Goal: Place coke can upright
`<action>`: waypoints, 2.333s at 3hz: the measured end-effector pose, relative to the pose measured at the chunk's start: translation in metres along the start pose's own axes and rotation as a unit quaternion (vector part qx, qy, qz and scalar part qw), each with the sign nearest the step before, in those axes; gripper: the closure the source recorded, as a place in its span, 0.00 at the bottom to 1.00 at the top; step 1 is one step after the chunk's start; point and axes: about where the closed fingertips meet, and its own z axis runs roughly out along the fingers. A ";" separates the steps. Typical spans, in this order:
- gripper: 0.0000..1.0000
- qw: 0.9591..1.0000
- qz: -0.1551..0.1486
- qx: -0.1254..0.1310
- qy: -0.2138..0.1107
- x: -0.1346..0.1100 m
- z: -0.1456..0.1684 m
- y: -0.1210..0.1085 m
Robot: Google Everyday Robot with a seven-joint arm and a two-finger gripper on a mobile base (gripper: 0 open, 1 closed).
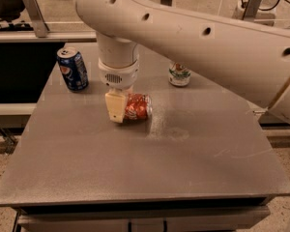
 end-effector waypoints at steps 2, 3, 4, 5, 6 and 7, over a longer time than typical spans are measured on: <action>1.00 0.998 -0.041 -0.017 -0.051 -0.004 -0.007 0.006; 1.00 0.994 -0.051 -0.034 -0.091 -0.003 -0.011 0.005; 1.00 0.988 -0.044 -0.063 -0.136 0.000 -0.020 0.002; 1.00 0.977 -0.035 -0.095 -0.186 0.004 -0.032 0.001; 1.00 0.961 -0.020 -0.127 -0.245 0.012 -0.043 0.000; 1.00 0.939 0.001 -0.158 -0.304 0.021 -0.053 -0.002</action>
Offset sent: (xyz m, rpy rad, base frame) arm -0.0101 0.0047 0.0119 0.1878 0.0226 0.1554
